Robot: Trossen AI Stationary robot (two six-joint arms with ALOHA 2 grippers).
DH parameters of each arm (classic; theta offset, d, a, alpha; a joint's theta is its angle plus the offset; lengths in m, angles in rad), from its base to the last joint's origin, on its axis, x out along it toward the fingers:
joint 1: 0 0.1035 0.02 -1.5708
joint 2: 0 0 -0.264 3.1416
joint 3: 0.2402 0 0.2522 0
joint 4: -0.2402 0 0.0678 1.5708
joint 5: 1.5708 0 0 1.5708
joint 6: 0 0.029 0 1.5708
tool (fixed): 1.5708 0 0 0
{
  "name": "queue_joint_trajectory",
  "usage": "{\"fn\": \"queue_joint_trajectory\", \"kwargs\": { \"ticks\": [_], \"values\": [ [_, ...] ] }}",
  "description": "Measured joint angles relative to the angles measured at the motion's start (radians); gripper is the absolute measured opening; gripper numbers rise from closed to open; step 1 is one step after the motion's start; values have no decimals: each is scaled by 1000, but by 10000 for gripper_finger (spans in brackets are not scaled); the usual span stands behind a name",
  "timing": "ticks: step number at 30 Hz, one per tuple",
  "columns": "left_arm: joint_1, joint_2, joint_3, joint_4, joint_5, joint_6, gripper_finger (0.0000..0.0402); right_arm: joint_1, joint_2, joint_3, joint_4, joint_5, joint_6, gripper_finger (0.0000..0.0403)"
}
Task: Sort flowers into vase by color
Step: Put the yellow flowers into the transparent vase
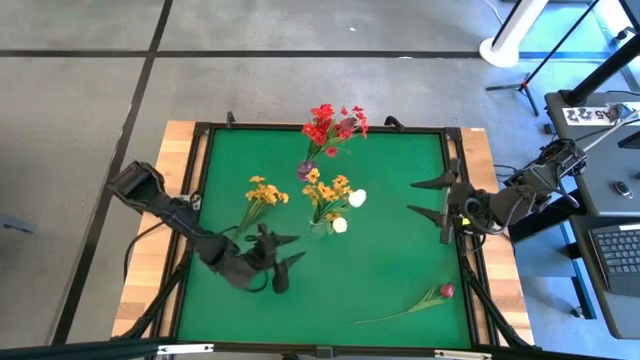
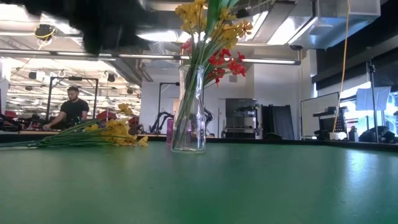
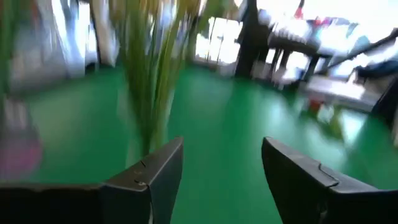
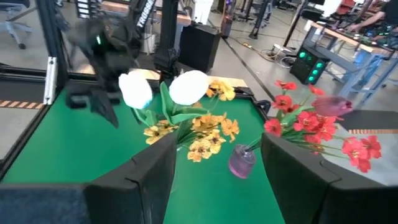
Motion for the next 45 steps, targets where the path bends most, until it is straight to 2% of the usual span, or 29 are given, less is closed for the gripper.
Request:
{"fn": "queue_joint_trajectory", "kwargs": {
  "ticks": [5,8,11,15,18,22,28,33,37,41,45],
  "values": [
    [-4,-62,20,-463,166,-474,211,0,2,0,-5,-35,17,232],
    [34,-135,73,-833,312,-711,211,0,2,0,-24,-42,31,232],
    [84,-203,150,-1215,433,-881,211,0,2,0,-47,-42,50,232],
    [169,-253,219,-1563,568,-978,211,0,2,0,-57,-42,54,232],
    [239,-256,218,-1637,686,-957,211,0,2,0,-58,-42,54,232],
    [304,-248,176,-1628,801,-873,211,0,2,0,-59,-42,53,232],
    [380,-249,112,-1596,820,-838,211,0,7,0,-82,-42,69,232],
    [429,-249,10,-1459,907,-820,211,0,9,0,-88,-42,75,232],
    [450,-249,-66,-1392,912,-837,206,0,10,0,-88,-42,75,232],
    [465,-250,-88,-1371,902,-843,167,0,10,0,-88,-42,75,232],
    [466,-249,-91,-1357,868,-847,82,0,10,0,-87,-41,75,232]
  ]
}}
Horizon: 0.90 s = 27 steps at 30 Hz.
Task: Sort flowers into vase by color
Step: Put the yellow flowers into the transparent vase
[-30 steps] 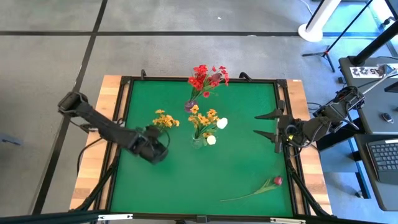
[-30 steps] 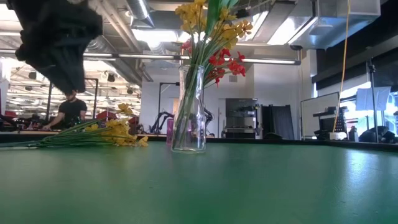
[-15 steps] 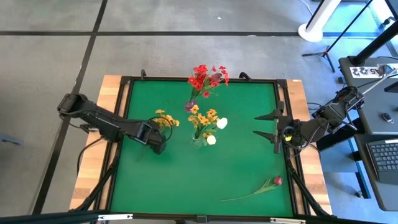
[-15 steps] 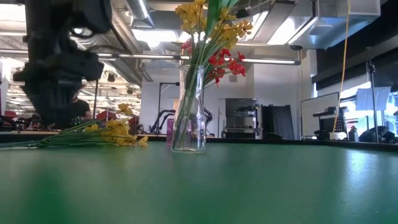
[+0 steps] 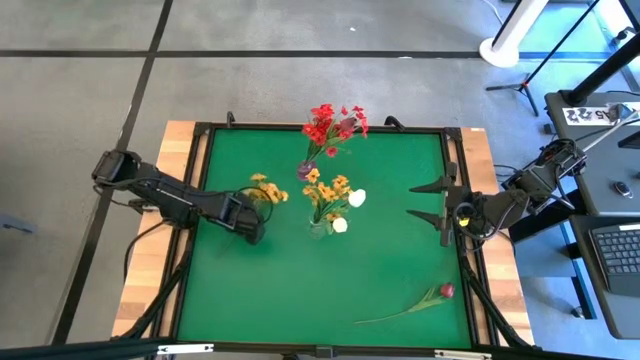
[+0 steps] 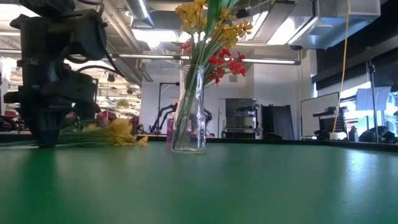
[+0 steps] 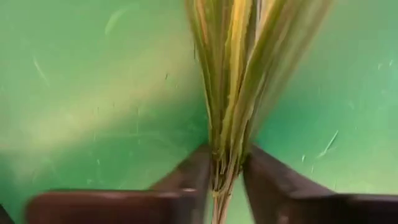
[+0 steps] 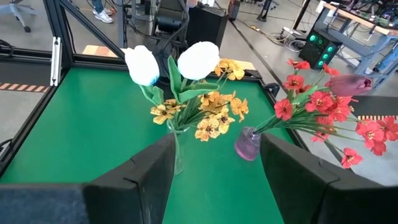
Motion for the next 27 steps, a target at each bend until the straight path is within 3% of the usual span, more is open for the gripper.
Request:
{"fn": "queue_joint_trajectory", "kwargs": {
  "ticks": [3,7,12,16,23,25,27],
  "values": [
    [0,0,0,13,-25,-18,20,0,0,0,0,0,0,232],
    [-22,-35,41,0,-99,-21,11,0,0,0,0,0,0,232],
    [-95,-163,184,-25,-325,-4,8,0,0,0,0,1,0,232],
    [-204,-268,290,9,-595,56,8,0,0,0,1,2,0,232],
    [-425,-296,288,365,-1121,351,8,0,0,0,1,2,0,232],
    [-461,-257,270,523,-1210,481,8,0,0,0,1,2,-1,232],
    [-476,-206,254,659,-1235,597,8,0,0,0,1,2,-1,232]
  ]
}}
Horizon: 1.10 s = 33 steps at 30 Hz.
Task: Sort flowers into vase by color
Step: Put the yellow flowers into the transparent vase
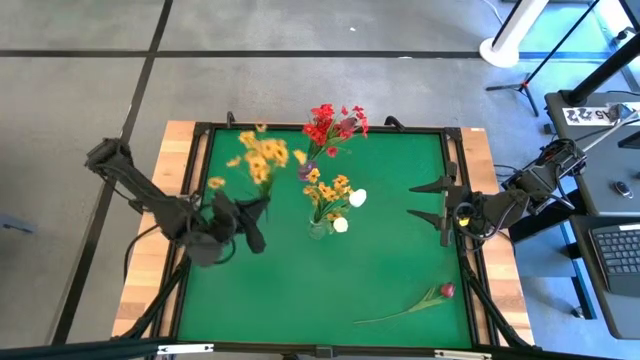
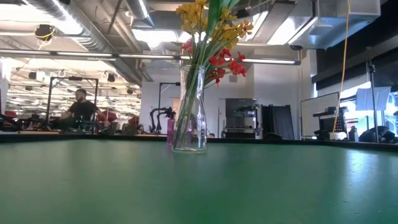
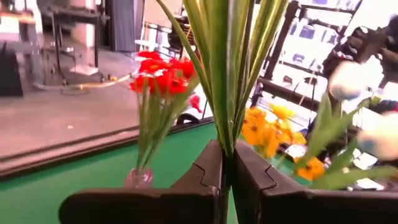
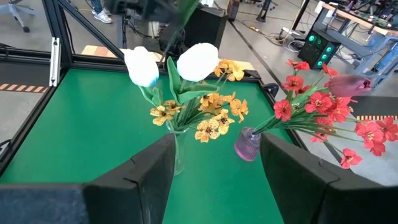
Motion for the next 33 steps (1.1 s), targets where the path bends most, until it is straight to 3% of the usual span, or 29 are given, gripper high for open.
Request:
{"fn": "queue_joint_trajectory", "kwargs": {
  "ticks": [3,10,14,17,20,27,33],
  "values": [
    [-4,89,-2,193,50,133,8,0,0,0,0,1,-4,232],
    [8,318,-2,823,433,624,8,0,0,0,0,1,-9,232],
    [4,403,-2,1189,466,983,8,0,0,0,-1,1,-10,232],
    [27,430,-2,1346,542,1142,8,0,0,0,-1,-1,-9,232],
    [87,442,-4,1332,595,1154,8,0,0,0,-1,-1,-9,232],
    [260,442,-97,1287,677,962,8,0,0,0,-7,-2,-8,232],
    [300,442,-146,1287,692,896,7,0,0,0,-39,-2,7,232]
  ]
}}
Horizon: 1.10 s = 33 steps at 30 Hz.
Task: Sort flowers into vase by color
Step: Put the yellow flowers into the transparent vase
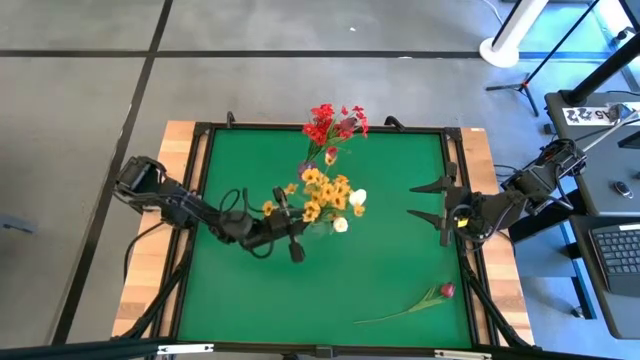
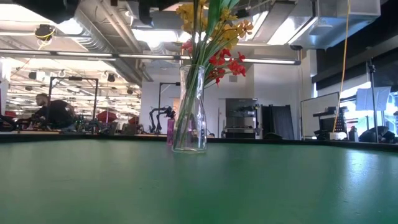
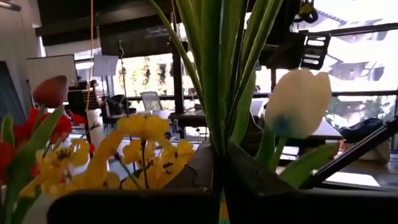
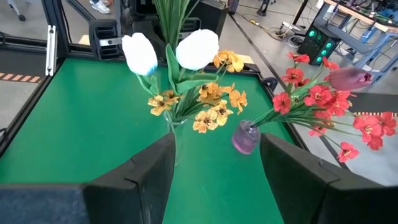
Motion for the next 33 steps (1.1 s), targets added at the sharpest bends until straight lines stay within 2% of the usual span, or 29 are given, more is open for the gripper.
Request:
{"fn": "queue_joint_trajectory", "kwargs": {
  "ticks": [12,21,33],
  "values": [
    [39,0,-34,-190,-22,-197,7,0,0,0,-6,4,0,232],
    [57,0,-34,-228,-22,-210,50,0,0,0,-6,8,0,232],
    [27,0,-34,-403,-52,-302,57,0,0,0,-6,7,3,232]
  ]
}}
